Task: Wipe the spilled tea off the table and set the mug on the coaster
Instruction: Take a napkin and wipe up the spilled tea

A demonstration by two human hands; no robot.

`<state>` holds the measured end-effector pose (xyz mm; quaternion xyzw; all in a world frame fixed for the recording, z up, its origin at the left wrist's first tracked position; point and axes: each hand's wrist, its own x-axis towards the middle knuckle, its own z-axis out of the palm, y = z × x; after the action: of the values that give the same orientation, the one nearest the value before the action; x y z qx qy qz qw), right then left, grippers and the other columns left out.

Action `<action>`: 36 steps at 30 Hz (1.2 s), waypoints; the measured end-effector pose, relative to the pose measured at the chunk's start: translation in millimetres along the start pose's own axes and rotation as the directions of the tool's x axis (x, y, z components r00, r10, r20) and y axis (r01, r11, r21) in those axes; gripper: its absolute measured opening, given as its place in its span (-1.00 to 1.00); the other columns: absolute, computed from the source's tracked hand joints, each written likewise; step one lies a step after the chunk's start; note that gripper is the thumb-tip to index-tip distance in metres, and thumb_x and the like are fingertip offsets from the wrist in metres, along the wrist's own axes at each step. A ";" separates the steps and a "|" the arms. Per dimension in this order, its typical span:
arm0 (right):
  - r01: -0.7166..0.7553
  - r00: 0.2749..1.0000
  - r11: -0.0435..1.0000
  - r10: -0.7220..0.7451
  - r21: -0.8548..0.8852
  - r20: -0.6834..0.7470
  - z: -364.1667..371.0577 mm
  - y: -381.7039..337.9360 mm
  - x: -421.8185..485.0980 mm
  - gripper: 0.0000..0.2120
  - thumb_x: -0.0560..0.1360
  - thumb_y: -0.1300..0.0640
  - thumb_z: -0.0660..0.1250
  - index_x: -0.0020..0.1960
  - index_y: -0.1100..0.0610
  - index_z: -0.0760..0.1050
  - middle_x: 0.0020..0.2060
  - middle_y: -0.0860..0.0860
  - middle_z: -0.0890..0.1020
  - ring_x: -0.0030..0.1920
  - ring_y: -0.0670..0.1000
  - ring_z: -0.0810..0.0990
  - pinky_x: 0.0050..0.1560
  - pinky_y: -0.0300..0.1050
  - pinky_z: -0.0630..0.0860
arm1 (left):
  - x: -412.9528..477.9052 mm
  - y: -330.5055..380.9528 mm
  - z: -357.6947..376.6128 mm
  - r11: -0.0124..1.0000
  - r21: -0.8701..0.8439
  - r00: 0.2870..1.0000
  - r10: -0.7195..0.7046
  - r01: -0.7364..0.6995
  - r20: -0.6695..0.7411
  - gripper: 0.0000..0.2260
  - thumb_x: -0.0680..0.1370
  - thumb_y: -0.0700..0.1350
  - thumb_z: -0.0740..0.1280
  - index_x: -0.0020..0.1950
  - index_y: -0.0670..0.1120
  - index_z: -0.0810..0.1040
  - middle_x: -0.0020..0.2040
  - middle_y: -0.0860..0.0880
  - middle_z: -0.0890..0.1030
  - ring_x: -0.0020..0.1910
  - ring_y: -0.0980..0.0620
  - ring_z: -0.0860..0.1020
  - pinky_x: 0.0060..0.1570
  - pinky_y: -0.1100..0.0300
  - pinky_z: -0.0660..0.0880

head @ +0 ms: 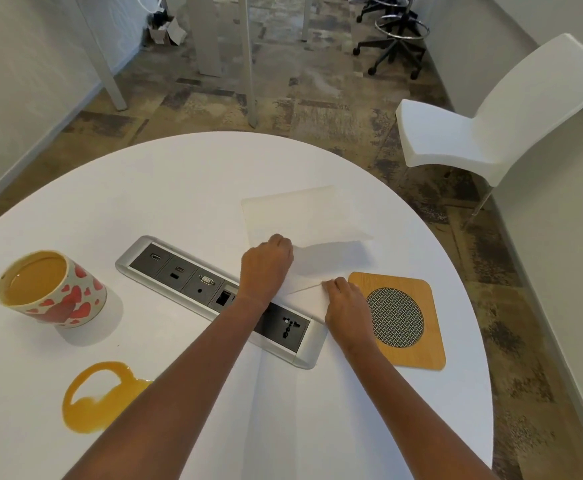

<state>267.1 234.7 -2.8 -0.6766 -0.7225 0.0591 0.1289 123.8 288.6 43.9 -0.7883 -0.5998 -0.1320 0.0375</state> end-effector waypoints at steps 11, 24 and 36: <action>-0.190 0.978 0.923 0.147 0.335 0.151 -18.5 2.8 2.5 -0.52 0.48 0.38 0.15 0.38 0.17 0.32 0.27 0.18 0.44 0.31 0.14 0.38 0.22 -0.10 0.36 | -6.2 -21.6 -78.8 0.923 -0.382 0.935 -0.098 -0.042 -0.342 -0.85 0.57 -0.25 0.21 0.00 -0.25 0.55 -0.07 -0.17 0.64 -0.06 -0.15 0.60 -0.06 0.01 0.55; -0.070 0.984 0.415 0.179 0.907 -0.006 -116.6 -29.2 13.0 -0.49 0.44 0.29 0.37 0.34 0.10 0.31 0.16 0.13 0.55 0.11 0.01 0.55 0.14 -0.13 0.50 | -42.5 -68.1 -143.7 0.865 -0.494 0.948 -0.076 -0.091 -0.309 -0.78 0.58 -0.24 0.12 0.03 -0.30 0.51 0.01 -0.22 0.59 0.03 -0.14 0.51 0.07 0.25 0.30; -0.223 0.946 0.164 0.274 0.961 0.173 -114.9 -66.7 -16.8 -0.75 0.44 0.32 0.30 -0.21 -0.02 0.60 -0.28 -0.08 0.65 -0.30 -0.08 0.58 -0.29 -0.18 0.52 | -72.4 -108.0 -135.6 0.313 -0.910 0.890 -0.442 0.271 0.113 -0.67 0.65 -0.08 -0.03 0.32 -0.16 0.35 0.16 -0.15 0.49 0.12 -0.07 0.45 0.10 0.21 0.39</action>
<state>234.3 202.7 123.1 -0.5543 -0.4011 0.5043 0.5268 -19.3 221.3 145.3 -0.5131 -0.5836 -0.5022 -0.3795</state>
